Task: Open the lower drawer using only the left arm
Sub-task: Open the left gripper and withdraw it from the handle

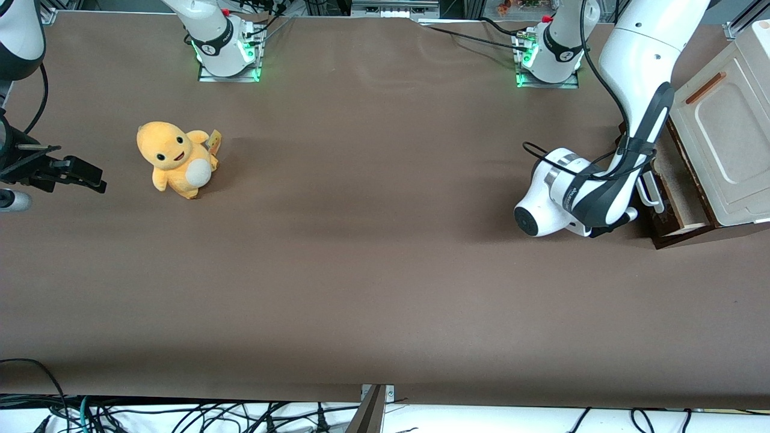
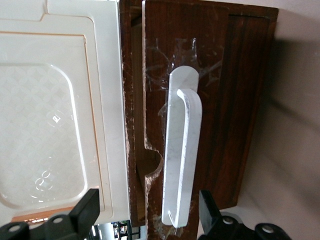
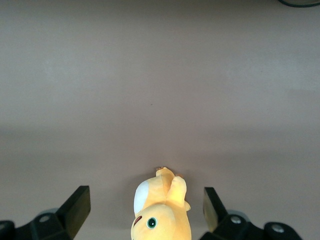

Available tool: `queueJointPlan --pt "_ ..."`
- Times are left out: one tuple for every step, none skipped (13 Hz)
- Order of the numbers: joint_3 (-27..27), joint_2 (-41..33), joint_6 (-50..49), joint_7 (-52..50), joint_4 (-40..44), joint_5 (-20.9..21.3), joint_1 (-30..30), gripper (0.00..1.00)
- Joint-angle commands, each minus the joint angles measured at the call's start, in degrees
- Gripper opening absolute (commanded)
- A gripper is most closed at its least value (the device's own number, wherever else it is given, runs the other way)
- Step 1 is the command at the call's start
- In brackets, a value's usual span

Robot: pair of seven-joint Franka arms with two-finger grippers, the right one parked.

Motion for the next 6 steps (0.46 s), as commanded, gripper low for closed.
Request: queueJointPlan --pt "-0.32 -1.05 1.40 1.79 4.71 -5.82 -0.11 1.00" --pt "-0.41 -1.05 1.58 1.79 5.85 -6.89 -0.20 1.00" --pt "-0.49 -1.13 1.67 1.79 6.21 -7.59 -0.20 1.00" --pt "-0.58 -1.22 1.67 1.79 7.00 -8.38 -0.37 1.00" --pt "-1.11 -1.31 1.76 1.88 8.40 -9.70 -0.29 1.00" --pt "-1.11 -1.40 1.76 1.96 9.72 -11.10 -0.29 1.00"
